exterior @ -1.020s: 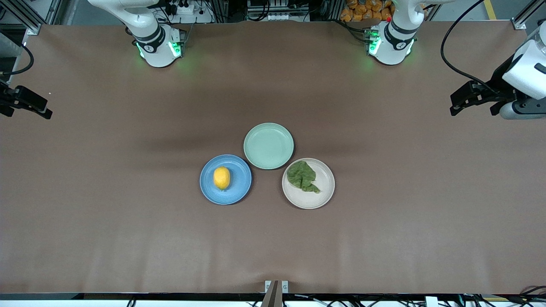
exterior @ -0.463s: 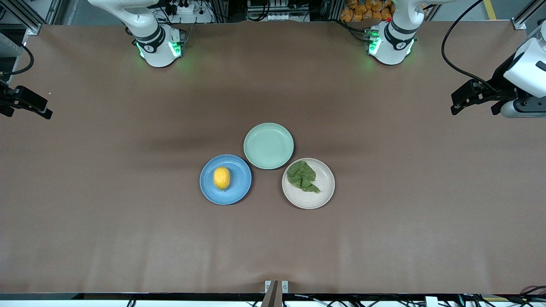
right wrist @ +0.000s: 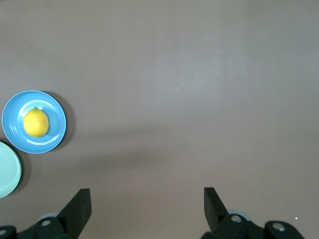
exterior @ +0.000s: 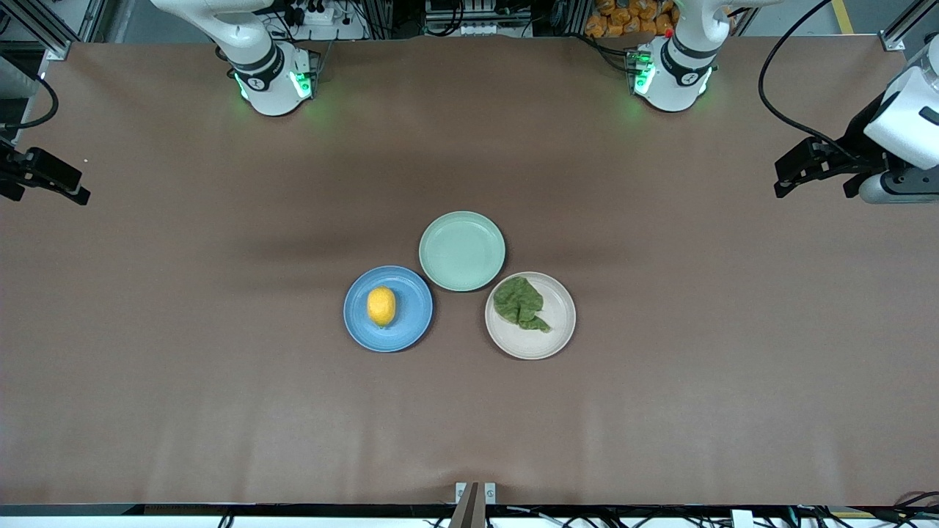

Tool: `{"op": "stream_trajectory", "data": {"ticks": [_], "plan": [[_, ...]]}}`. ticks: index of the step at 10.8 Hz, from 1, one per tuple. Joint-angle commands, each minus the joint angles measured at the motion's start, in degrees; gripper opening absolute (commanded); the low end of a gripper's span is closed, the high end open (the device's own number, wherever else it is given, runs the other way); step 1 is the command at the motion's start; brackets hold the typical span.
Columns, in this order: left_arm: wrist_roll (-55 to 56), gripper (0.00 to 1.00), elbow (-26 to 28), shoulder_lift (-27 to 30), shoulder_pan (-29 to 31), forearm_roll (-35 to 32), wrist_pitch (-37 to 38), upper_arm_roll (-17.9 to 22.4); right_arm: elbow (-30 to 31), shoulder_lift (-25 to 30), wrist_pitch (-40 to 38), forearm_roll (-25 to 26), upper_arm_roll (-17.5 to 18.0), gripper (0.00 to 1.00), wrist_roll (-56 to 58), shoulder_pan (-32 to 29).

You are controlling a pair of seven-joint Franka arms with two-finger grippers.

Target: Pick lemon and lettuce from blue and beige plates

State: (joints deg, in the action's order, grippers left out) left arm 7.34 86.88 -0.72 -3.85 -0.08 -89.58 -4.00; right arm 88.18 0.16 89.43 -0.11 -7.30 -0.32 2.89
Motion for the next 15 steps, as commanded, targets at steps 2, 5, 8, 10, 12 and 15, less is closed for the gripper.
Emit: {"op": "stream_trajectory", "data": {"ticks": [2, 5, 8, 10, 12, 15], "plan": [[-1.10, 1.00, -0.49, -0.94, 0.43, 0.87, 0.55, 0.04, -1.43, -0.69, -0.48, -0.07, -0.25, 1.00, -0.64, 0.45], [-1.27, 1.00, -0.49, -2.79, -0.27, 0.69, 0.55, -0.05, -1.43, -0.69, -0.48, -0.07, -0.17, 1.00, -0.64, 0.45], [-0.92, 1.00, -0.75, -5.69, -1.24, 0.78, -0.32, -0.13, -1.43, -0.69, -0.48, -0.07, -0.17, 1.00, -0.64, 0.45], [-0.83, 1.00, -0.66, -8.05, -2.91, 0.78, -4.61, -0.14, -1.43, -0.69, -0.48, -0.07, -0.17, 1.00, -0.64, 0.45], [-1.10, 1.00, -0.66, -12.18, -3.00, 0.52, -7.87, -0.13, -1.43, -0.69, -0.39, -0.07, -0.17, 1.00, -0.64, 0.45], [0.21, 1.00, -0.92, -16.58, -4.75, 0.78, -13.76, -0.40, -1.43, -0.69, -0.31, -0.07, -0.17, 1.00, -0.64, 0.54]]}}
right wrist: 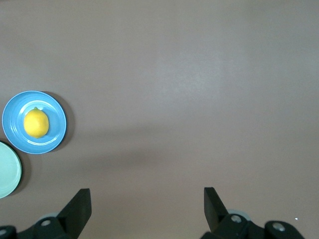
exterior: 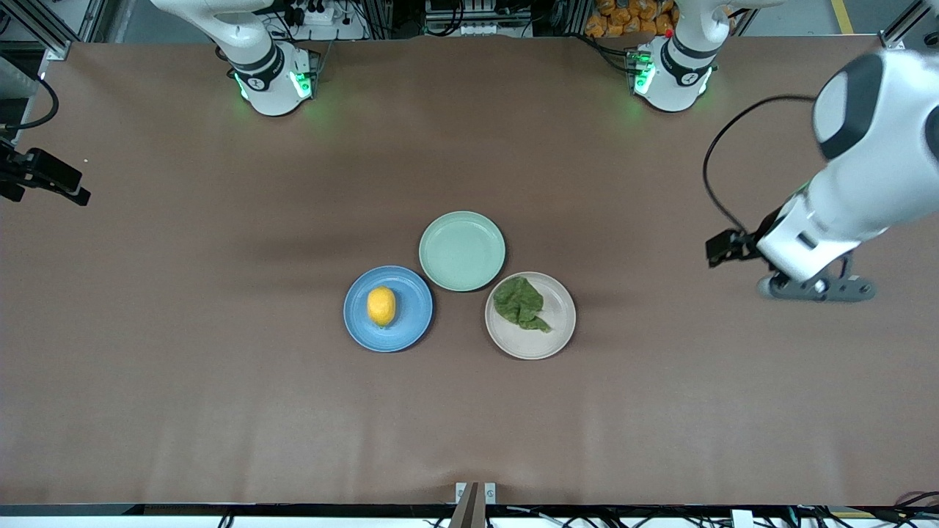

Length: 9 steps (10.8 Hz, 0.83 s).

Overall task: Pick lemon and lettuce from blue and beige plates
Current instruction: 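Move the left gripper over the green lettuce on the beige plate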

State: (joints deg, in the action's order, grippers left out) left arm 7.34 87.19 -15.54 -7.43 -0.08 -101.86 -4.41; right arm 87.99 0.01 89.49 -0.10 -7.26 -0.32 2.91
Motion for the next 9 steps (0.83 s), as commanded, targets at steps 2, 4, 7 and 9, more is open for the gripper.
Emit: {"op": "stream_trajectory", "data": {"ticks": [2, 4, 7, 9], "plan": [[3.72, 1.00, -2.98, -3.96, -2.50, 0.87, -1.93, 0.02, -1.25, -0.54, -0.37, 0.02, -0.21, 1.00, -0.64, 0.69], [6.01, 1.00, -3.69, -5.81, -3.99, 0.87, -3.68, 0.02, -1.25, -0.54, -0.37, 0.02, -0.21, 1.00, -0.64, 0.69], [11.11, 1.00, -3.69, -8.18, -6.01, 1.83, -7.46, -0.07, -1.25, -0.54, -0.37, 0.02, -0.21, 1.00, -0.64, 0.69], [14.53, 1.00, -3.69, -9.41, -7.24, 3.50, -10.01, -0.07, -1.25, -0.54, -0.37, 0.02, -0.21, 1.00, -0.64, 0.69]]}}
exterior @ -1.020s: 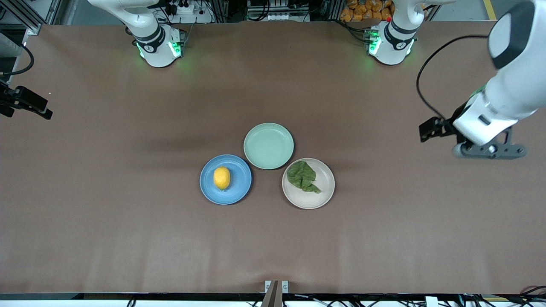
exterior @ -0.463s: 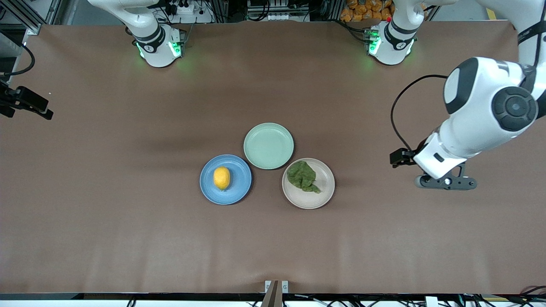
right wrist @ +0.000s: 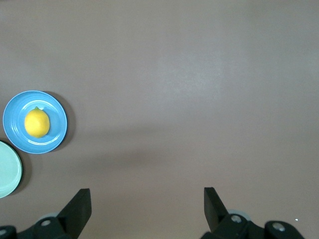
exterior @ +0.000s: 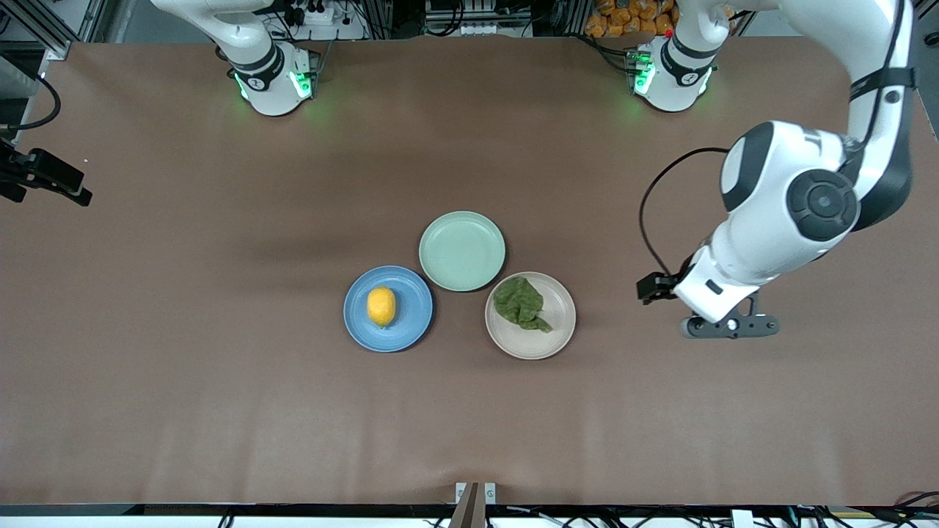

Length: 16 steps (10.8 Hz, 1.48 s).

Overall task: Pick lemon and lettuce from blue and beige plates
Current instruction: 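Move the left gripper over the green lettuce on the beige plate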

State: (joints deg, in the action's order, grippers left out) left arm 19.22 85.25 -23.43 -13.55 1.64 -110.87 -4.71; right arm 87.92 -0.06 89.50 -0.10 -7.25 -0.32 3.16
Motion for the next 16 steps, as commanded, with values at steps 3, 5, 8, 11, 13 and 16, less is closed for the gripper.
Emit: {"op": "stream_trajectory", "data": {"ticks": [3, 5, 8, 11, 13, 16], "plan": [[6.70, 1.00, -1.66, -3.81, -3.67, 2.67, -2.42, 0.14, -1.17, -0.47, -0.38, 0.02, -0.22, 1.00, -0.64, 0.44], [8.72, 1.00, -1.66, -5.30, -5.78, 2.93, -3.82, 0.14, -1.08, -0.47, -0.38, 0.02, -0.22, 1.00, -0.64, 0.44], [10.92, 1.00, -1.66, -9.96, -7.80, 2.93, -11.01, 0.14, -1.08, -0.47, -0.47, 0.02, -0.22, 1.00, -0.73, 0.44], [12.95, 1.00, -1.58, -13.47, -10.44, 2.93, -15.85, 0.14, -1.08, -0.47, -0.56, -0.07, -0.22, 1.00, -0.73, 0.36], [12.95, 1.00, -1.49, -15.85, -12.19, 2.84, -19.10, 0.14, -0.91, -0.47, -0.82, 0.02, -0.22, 1.00, -0.73, 0.27], [12.86, 1.00, -1.40, -18.84, -13.34, 2.84, -24.46, 0.14, -0.73, -0.47, -1.08, -0.07, -0.22, 1.00, -0.82, 0.01]]}}
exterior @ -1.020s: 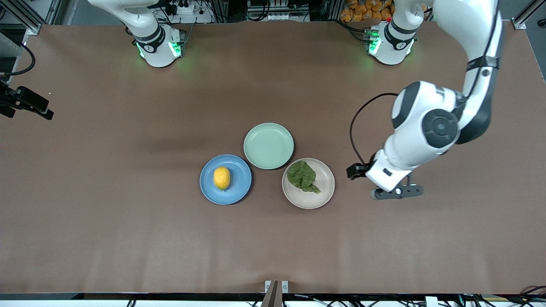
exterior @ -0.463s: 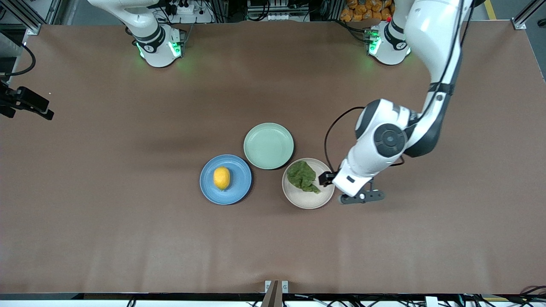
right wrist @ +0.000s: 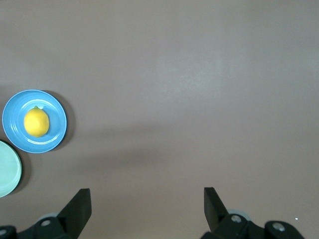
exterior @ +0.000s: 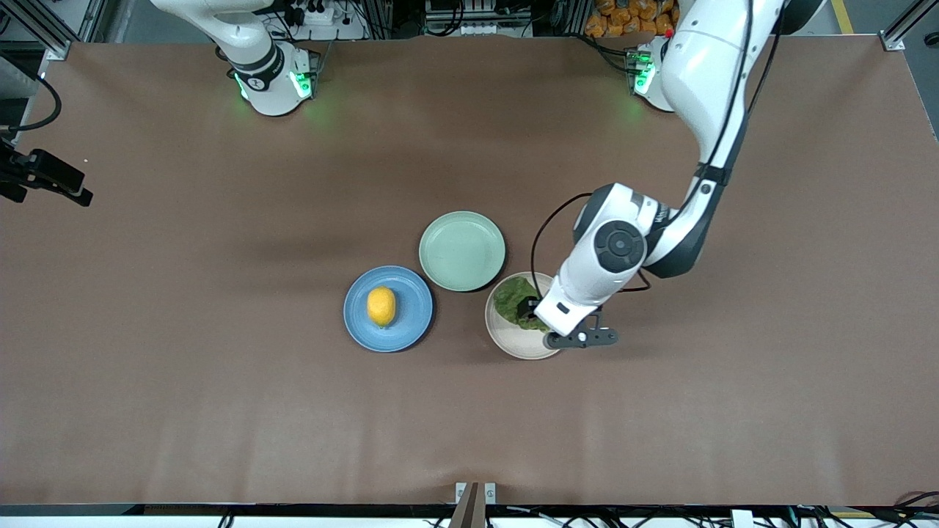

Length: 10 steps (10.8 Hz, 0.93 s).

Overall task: Pick lemon and lettuce from blue and beige plates
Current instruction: 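Lower the left gripper and close it on the lettuce leaf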

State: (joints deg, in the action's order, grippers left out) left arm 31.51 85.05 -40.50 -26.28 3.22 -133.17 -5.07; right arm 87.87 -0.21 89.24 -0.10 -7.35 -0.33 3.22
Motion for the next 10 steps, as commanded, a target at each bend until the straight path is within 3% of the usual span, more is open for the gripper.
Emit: {"op": "stream_trajectory", "data": {"ticks": [1, 6, 8, 10], "plan": [[0.58, 1.00, -1.12, -2.81, -1.57, 1.17, -3.75, 0.59, -0.69, -0.50, -0.82, -0.07, -0.12, 1.00, -0.90, -0.23], [0.58, 1.00, -0.77, -5.28, -4.82, 0.91, -6.49, 0.59, -0.69, -2.51, -0.82, -0.42, -0.21, 1.00, -0.81, -0.32], [0.49, 1.00, -0.33, -5.81, -5.18, 0.82, -6.41, 0.59, -1.03, -8.64, -0.38, -0.69, -0.12, 1.00, -0.37, 0.12], [0.40, 1.00, 0.63, -5.90, -5.18, 0.73, -5.97, 0.59, -0.86, -10.24, -0.29, -0.60, -0.04, 1.00, -0.29, 1.87]]}}
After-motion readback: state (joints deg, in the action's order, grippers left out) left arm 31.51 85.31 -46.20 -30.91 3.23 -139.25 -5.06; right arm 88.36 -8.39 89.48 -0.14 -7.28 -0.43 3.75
